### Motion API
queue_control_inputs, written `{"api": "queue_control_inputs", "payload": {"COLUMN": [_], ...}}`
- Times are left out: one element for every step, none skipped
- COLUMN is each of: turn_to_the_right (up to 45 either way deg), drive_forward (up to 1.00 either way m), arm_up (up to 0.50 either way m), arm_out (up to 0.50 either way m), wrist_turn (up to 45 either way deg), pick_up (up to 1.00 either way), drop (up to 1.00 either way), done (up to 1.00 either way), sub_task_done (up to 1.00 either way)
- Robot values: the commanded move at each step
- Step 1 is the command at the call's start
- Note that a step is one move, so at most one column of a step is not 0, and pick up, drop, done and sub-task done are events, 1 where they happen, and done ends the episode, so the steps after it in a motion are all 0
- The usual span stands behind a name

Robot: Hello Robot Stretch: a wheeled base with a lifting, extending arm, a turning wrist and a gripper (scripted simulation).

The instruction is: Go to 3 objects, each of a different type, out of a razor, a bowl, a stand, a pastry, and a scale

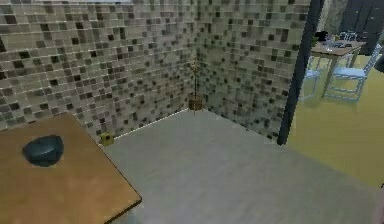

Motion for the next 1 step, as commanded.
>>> {"api": "queue_control_inputs", "payload": {"turn_to_the_right": [-39.0], "drive_forward": [0.00], "arm_up": [0.00], "arm_out": [0.00], "wrist_turn": [0.0], "pick_up": [0.00], "drop": [0.00], "done": [0.00], "sub_task_done": [0.00]}}
